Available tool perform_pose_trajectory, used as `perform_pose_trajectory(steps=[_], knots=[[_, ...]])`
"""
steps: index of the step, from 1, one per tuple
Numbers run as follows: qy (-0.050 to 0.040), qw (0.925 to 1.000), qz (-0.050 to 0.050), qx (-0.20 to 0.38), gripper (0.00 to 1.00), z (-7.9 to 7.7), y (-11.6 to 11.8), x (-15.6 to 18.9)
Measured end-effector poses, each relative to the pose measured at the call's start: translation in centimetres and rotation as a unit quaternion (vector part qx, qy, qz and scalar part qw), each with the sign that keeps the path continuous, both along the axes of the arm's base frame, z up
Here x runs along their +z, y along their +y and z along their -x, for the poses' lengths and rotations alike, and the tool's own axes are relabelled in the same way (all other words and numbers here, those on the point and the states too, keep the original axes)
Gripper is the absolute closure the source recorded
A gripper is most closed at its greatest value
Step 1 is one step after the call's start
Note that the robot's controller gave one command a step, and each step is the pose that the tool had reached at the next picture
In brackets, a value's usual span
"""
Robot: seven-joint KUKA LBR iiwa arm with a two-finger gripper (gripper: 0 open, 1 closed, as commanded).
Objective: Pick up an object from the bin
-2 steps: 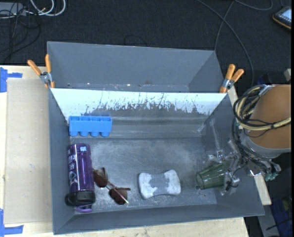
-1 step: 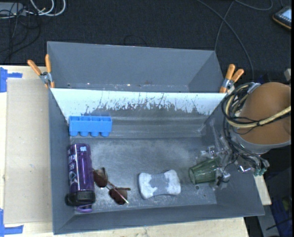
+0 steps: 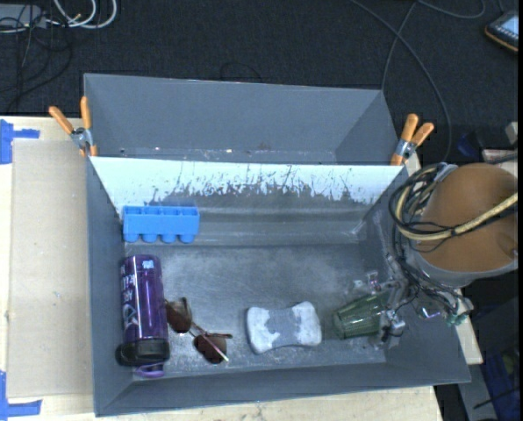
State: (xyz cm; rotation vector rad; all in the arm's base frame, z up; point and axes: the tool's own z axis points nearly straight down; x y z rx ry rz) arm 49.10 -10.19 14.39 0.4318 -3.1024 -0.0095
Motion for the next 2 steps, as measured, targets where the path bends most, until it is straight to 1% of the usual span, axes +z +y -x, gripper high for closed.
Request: perform_pose_trajectory(steps=[1, 2], knots=[[0.0007, 1.0, -0.001, 0.003, 1.0, -0.7, 0.7, 4.8], [0.0027, 1.0, -0.001, 0.0, 1.0, -0.2, 0.4, 8.6]])
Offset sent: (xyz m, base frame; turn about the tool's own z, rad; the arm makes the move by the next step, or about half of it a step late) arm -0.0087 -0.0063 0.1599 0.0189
